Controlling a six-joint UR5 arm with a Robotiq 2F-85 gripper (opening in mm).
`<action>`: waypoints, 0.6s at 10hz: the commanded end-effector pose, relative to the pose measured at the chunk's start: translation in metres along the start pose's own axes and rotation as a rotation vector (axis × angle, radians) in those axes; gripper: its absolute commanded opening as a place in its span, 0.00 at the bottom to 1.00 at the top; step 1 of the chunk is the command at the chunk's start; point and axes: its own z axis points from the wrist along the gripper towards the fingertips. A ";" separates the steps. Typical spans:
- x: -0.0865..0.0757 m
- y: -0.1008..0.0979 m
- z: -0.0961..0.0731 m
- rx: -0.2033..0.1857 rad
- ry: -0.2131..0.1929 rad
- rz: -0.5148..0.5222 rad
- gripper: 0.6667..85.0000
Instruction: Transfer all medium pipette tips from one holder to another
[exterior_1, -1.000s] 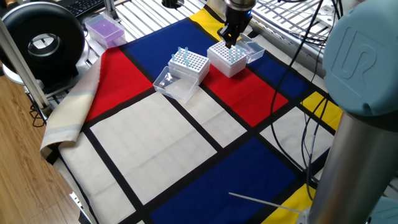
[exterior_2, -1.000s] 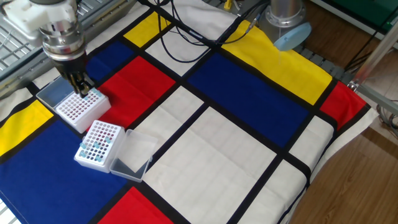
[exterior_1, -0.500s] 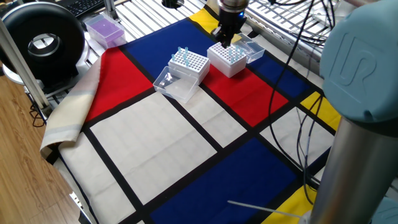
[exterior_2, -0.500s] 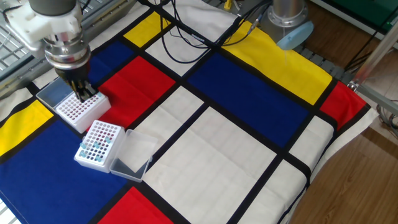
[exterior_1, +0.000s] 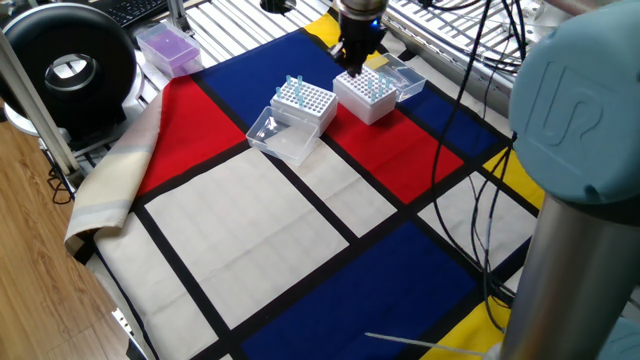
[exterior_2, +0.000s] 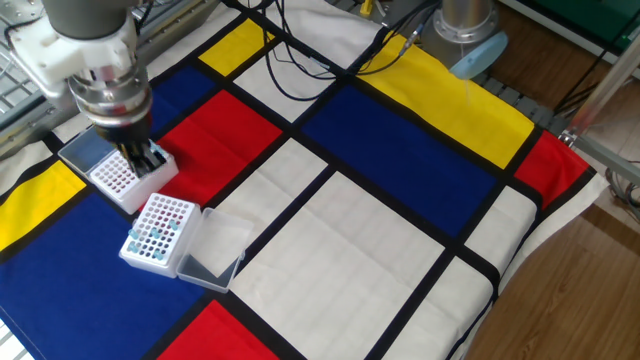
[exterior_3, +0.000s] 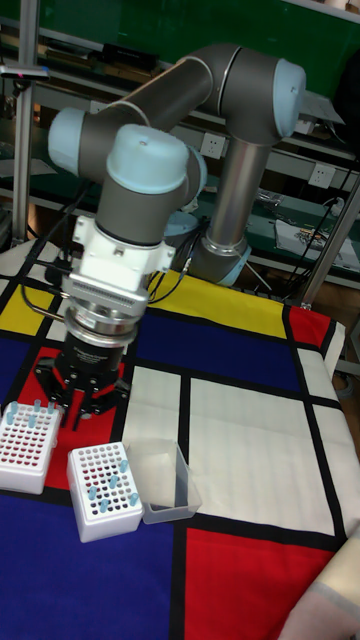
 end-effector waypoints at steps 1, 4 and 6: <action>-0.011 0.057 -0.015 -0.072 -0.002 0.031 0.22; -0.016 0.079 -0.016 -0.085 -0.021 -0.013 0.23; -0.024 0.087 -0.003 -0.089 -0.044 -0.041 0.24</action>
